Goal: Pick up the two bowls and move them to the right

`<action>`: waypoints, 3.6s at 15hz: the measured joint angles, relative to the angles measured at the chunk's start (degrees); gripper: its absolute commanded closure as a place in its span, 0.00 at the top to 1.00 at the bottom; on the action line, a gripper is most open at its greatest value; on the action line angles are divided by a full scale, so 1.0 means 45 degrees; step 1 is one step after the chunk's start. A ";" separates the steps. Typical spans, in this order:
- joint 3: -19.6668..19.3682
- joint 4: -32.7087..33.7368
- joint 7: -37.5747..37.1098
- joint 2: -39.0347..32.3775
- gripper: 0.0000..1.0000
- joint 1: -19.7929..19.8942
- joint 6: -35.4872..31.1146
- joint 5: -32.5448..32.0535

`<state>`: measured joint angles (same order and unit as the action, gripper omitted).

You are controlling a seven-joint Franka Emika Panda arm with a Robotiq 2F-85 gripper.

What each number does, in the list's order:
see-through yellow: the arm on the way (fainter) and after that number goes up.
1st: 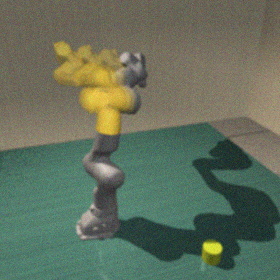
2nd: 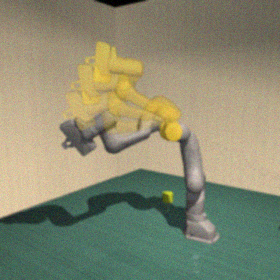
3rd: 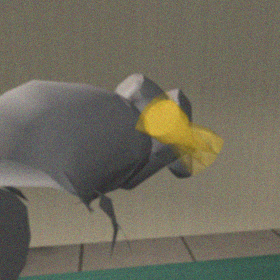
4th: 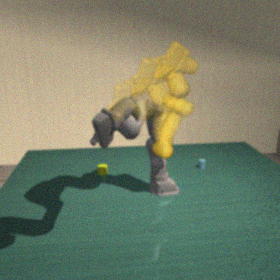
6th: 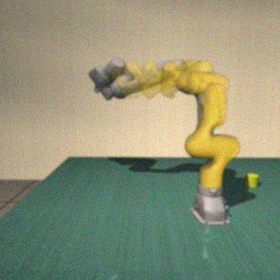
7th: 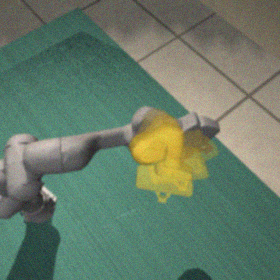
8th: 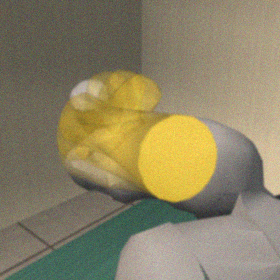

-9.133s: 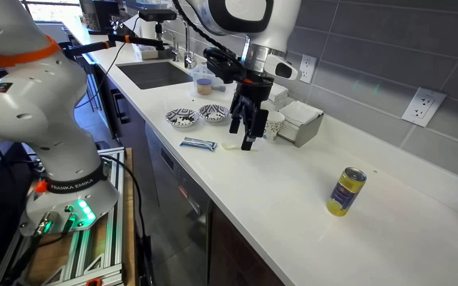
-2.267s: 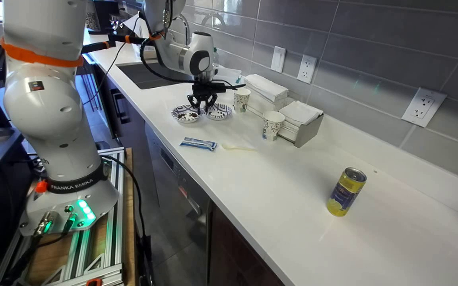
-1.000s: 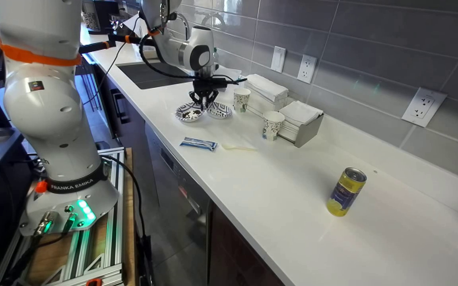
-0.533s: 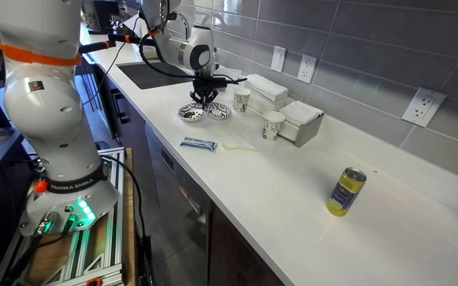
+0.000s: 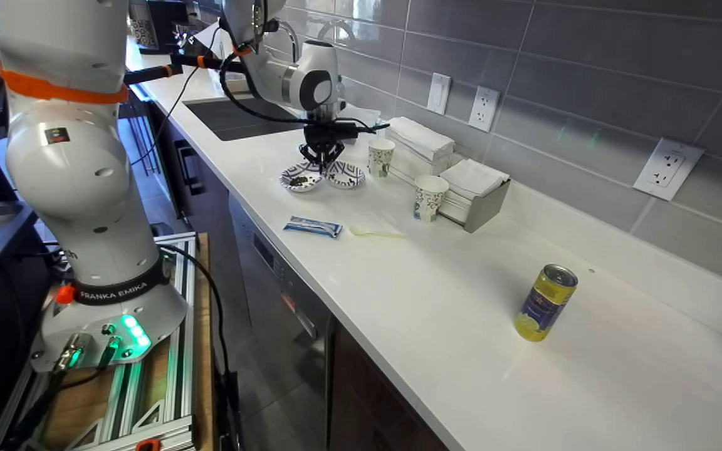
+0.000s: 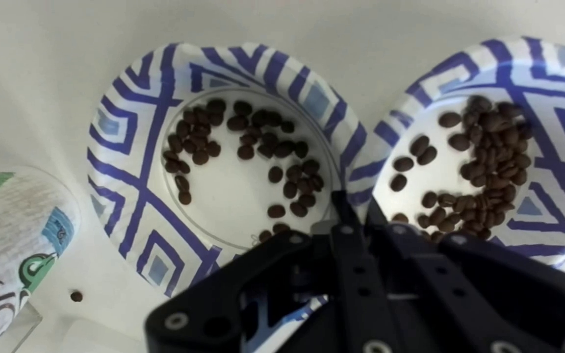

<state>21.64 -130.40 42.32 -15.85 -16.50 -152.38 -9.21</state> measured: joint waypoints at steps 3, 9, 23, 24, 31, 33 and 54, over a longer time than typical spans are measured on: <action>-0.0084 0.0041 -0.0566 0.0232 0.01 0.0003 0.0641 0.0000; -0.0482 0.0129 -0.2555 0.0964 0.01 0.0045 0.2419 0.0034; -0.1500 -0.1611 -0.4819 0.3439 0.01 0.0920 0.2463 0.1505; -0.1686 -0.1880 -0.4869 0.3773 0.01 0.1010 0.2463 0.1505; -0.3083 -0.3575 -0.4900 0.5884 0.01 0.1671 0.2461 0.1446; -0.3554 -0.3946 -0.4889 0.6367 0.01 0.1966 0.2424 0.1348; -0.6059 -0.2968 -0.5972 0.4751 0.01 0.4490 -0.0238 0.0765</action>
<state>-5.62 -143.76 15.45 5.53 3.71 -153.46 -5.76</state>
